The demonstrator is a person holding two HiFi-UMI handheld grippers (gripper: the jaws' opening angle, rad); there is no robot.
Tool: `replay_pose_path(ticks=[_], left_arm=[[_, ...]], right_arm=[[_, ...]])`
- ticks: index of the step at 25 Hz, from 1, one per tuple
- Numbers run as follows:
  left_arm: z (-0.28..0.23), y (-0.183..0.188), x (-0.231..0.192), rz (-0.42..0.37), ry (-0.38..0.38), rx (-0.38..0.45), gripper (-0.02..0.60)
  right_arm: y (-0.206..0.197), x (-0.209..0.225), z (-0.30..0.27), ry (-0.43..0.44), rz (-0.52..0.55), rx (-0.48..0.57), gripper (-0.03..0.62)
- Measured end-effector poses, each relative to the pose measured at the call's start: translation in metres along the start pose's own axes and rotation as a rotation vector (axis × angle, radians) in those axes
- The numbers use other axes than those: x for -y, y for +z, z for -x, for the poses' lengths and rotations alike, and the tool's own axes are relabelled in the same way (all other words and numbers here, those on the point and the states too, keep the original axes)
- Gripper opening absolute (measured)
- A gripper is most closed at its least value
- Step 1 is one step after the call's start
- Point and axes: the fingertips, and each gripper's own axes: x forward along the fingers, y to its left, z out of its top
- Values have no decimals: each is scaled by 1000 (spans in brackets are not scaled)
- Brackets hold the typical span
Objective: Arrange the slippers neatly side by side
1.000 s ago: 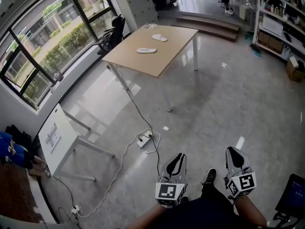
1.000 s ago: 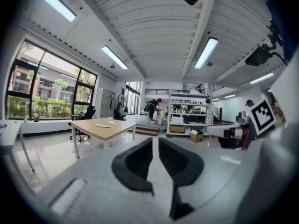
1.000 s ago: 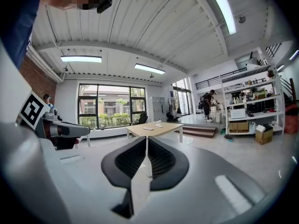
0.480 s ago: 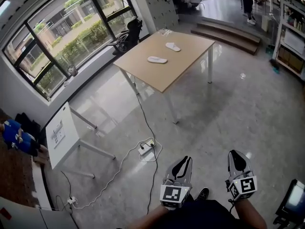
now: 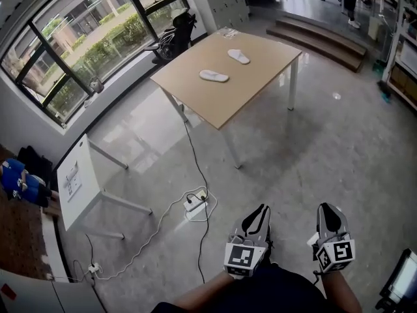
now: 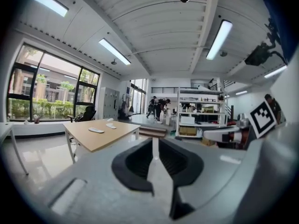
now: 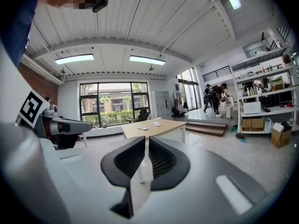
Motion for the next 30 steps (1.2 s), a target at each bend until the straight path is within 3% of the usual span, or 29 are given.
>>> replay_pose_path(ticks=[13, 25, 30], left_arm=[[-137, 52, -106, 15, 3, 46, 41], [-213, 64, -156, 17, 113, 36, 41], [-271, 75, -161, 3, 154, 29, 41]], right_arm=[[54, 48, -171, -39, 15, 6, 32], [72, 71, -281, 74, 8, -7, 32], [86, 110, -330, 122, 2, 5, 32]])
